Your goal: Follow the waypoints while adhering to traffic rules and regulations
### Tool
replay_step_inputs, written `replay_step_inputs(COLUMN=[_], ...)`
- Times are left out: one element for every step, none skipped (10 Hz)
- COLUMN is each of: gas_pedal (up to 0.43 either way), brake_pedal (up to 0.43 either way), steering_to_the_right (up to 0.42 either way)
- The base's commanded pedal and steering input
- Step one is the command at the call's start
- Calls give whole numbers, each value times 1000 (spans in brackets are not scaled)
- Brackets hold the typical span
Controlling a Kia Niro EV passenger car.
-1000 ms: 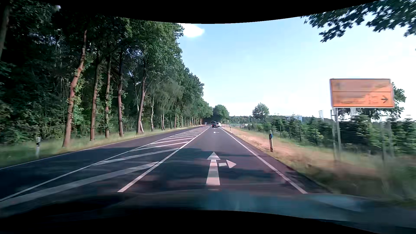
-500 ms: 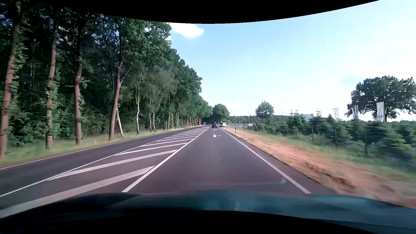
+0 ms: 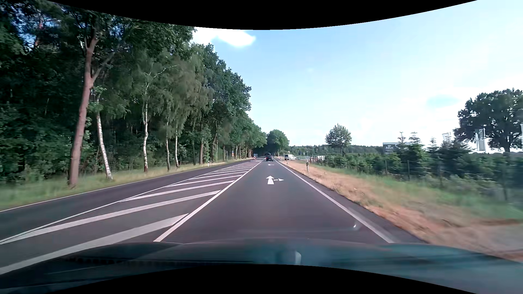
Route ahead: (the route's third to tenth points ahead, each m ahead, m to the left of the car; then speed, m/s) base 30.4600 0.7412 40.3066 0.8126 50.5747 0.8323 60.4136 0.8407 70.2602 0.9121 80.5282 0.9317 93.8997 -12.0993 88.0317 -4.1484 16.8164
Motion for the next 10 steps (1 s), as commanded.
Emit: replay_step_inputs(gas_pedal=[0,0,0,0,0,0,0,0,0,0], brake_pedal=[104,91,73,67,49,12,0,0,0,0], steering_to_the_right=[-1,-1,-1,-1,-2,-2,-4,-4,-4,-4])
